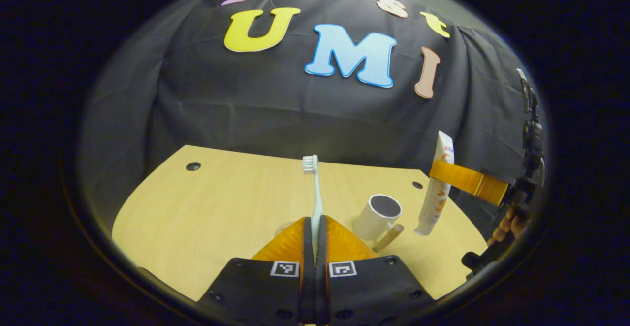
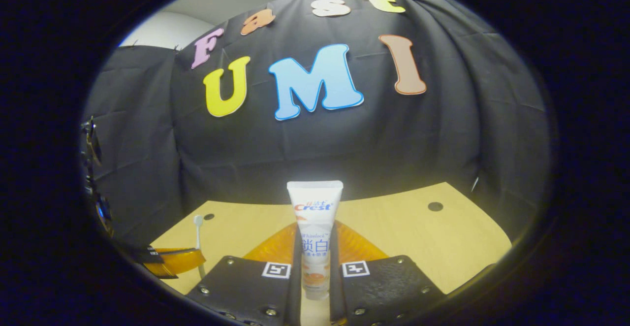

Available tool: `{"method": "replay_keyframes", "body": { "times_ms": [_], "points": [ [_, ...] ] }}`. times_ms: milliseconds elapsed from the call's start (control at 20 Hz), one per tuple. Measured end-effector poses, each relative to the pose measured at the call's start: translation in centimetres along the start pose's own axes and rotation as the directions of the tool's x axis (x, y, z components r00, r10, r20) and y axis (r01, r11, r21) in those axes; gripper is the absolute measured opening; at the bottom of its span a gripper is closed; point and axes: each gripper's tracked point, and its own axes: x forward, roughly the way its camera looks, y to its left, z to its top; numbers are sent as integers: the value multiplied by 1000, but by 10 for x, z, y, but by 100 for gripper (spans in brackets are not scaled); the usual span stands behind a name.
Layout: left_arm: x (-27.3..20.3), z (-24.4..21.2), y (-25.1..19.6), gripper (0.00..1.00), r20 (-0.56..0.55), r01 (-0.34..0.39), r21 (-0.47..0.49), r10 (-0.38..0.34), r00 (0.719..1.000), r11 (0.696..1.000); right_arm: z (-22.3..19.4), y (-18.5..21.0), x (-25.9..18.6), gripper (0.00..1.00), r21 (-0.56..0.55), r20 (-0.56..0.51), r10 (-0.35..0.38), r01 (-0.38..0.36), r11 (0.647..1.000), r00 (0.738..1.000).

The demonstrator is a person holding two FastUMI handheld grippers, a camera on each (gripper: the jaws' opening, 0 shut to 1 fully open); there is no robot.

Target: Put the toothbrush and toothpaste on the desktop into the cup, then pick up the cup and place it on the coaster on the desktop.

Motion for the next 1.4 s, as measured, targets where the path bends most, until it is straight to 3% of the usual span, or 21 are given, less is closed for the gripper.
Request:
{"method": "replay_keyframes", "body": {
  "times_ms": [300, 600, 1000, 1400],
  "points": [
    [12, 32, -12, 8, 76, 9, 28, -11, 997, 1000, 18, -12, 43, 23, 33, 106, 1, -4, 999, 994],
    [22, 46, -21, 7, 105, 33, 50, -38, 994, 998, -9, -19, 82, 23, 11, 83, -12, 11, 1000, 996],
    [30, 50, -27, 6, 103, 61, 60, -67, 992, 996, -67, -18, 101, 27, -26, -84, -13, 11, 1000, 996],
    [37, 48, -34, 7, 92, 90, 51, -94, 991, 995, -102, -15, 92, 36, -55, -216, -16, 4, 998, 976]
  ]
}}
